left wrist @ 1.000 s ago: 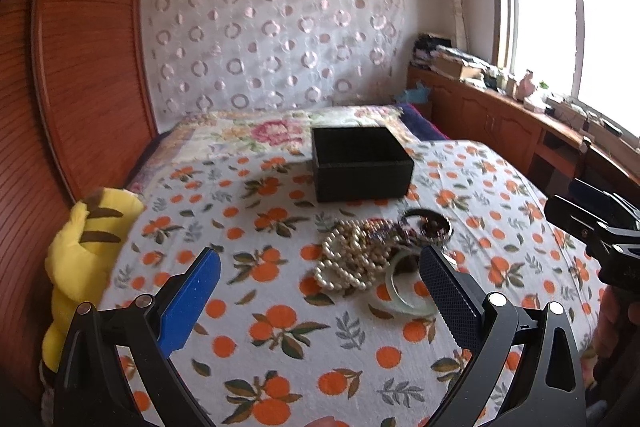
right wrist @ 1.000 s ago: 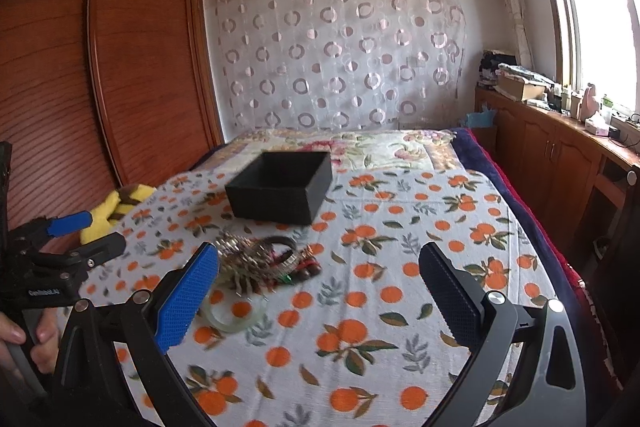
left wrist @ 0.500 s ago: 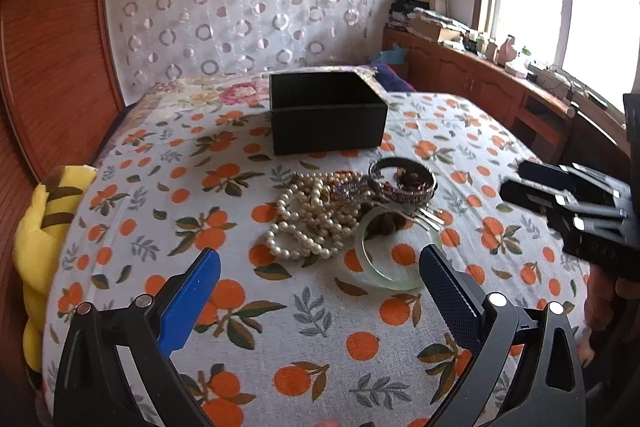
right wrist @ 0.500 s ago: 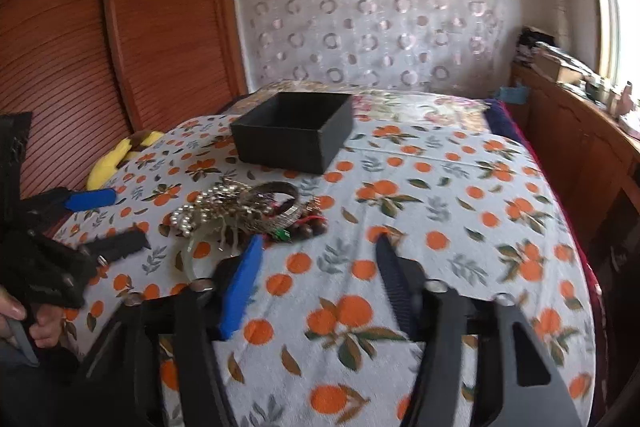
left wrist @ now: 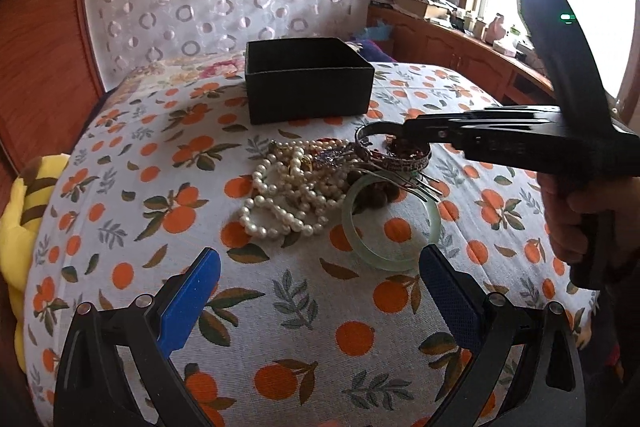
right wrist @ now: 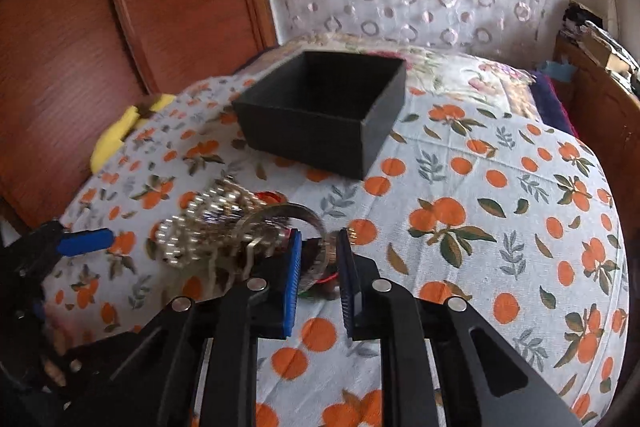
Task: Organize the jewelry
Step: 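Lower the left gripper onto the silver hair comb and close it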
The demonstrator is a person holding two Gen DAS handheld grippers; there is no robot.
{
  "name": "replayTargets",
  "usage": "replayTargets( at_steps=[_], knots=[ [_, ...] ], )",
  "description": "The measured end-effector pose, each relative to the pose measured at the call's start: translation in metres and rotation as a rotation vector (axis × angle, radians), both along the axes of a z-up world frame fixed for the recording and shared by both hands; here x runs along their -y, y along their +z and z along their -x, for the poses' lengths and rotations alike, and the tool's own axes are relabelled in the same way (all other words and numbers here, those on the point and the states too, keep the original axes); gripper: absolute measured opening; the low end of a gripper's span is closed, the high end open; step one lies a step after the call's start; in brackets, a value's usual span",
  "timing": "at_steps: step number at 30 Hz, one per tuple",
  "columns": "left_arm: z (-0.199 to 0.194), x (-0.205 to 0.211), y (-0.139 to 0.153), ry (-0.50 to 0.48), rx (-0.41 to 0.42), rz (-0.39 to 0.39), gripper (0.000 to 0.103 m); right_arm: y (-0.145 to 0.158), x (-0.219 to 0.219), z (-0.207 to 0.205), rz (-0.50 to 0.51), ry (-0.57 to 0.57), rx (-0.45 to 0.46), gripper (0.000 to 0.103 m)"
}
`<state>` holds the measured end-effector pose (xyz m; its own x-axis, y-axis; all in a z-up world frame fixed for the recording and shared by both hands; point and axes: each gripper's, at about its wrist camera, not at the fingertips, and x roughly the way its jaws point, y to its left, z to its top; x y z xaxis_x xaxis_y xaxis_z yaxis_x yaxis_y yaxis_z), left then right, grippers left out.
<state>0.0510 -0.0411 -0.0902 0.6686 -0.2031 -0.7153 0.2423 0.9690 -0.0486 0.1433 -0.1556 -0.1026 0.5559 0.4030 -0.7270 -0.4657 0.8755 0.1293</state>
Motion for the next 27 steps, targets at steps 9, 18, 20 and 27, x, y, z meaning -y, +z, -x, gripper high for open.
replayTargets(
  at_steps=[9, 18, 20, 27],
  knots=[
    [-0.011, 0.0, 0.001, -0.009, -0.019, 0.028, 0.096, 0.0, 0.002, -0.008, -0.012, 0.036, -0.021, 0.004],
    [-0.037, -0.002, 0.01, -0.043, -0.027, 0.074, 0.086, 0.017, 0.026, 0.007, -0.019, -0.012, 0.069, 0.004],
    [-0.046, 0.0, 0.012, -0.055, -0.044, 0.104, 0.076, 0.019, 0.033, 0.009, -0.028, -0.025, 0.08, 0.004],
    [-0.076, 0.008, 0.011, -0.084, -0.092, 0.147, 0.048, 0.018, 0.045, 0.016, -0.034, -0.04, 0.086, 0.004]
  ],
)
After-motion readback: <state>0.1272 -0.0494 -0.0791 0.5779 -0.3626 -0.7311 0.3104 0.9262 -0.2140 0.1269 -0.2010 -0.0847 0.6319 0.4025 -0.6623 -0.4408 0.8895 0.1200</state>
